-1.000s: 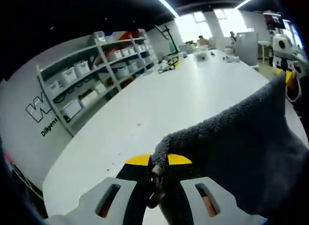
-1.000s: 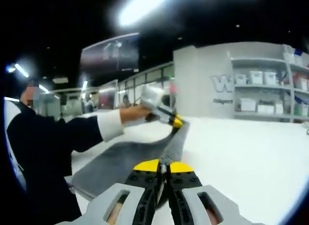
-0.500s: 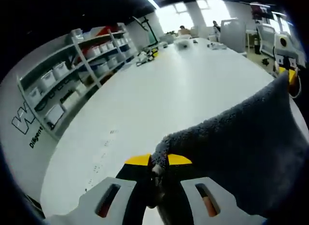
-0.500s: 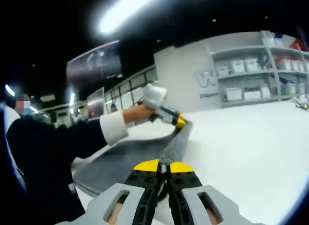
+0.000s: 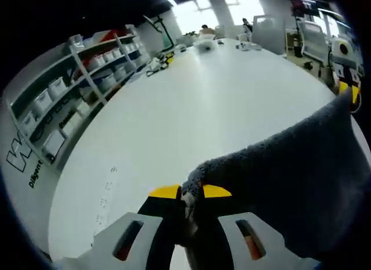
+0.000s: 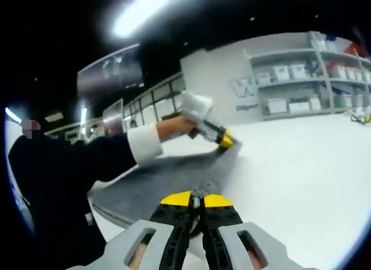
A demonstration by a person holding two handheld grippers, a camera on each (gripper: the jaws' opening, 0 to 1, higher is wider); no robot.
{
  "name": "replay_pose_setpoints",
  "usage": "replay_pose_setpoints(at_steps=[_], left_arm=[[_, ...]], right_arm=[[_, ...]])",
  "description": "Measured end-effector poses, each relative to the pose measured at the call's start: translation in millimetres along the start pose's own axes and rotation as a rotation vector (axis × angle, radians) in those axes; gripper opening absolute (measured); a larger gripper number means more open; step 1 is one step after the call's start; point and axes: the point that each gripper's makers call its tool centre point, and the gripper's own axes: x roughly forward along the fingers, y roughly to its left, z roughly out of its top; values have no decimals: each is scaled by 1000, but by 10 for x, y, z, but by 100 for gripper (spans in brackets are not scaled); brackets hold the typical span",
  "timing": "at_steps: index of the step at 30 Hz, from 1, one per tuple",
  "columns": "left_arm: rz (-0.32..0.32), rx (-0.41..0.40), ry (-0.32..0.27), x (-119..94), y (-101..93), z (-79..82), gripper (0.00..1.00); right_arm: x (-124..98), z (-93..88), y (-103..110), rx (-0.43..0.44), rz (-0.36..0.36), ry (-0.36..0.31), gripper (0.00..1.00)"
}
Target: Open the folded towel by lifting each exposed corner and separating the folded layers until the towel lies flat within the target outline without major curled edges
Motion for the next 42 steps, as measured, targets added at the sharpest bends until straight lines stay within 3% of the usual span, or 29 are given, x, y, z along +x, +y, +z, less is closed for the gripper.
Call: replay_pose_setpoints(at_steps=[15,30,33,36,39,42], left_arm=[[-73,49,38,337,-184,72,13],[-68,22,8,463,-171,141,17],[-13,-12,0,411,-89,133,22],[13,0,-8,299,-54,103,24],[58,15,2,144,11,12,27],[88,-61,-59,9,84,46,27]], right_arm=[[-69,-269,44,-32,-21,72,0],[-183,-445,-119,61,-34,81,0],[-218,-431,-163,13,-40,76,2],[-234,-448,-194,-129,-37,86,7],[-240,-443,-218,-143,-47,81,11],[-232,-407,-224,-162,-53,76,15]])
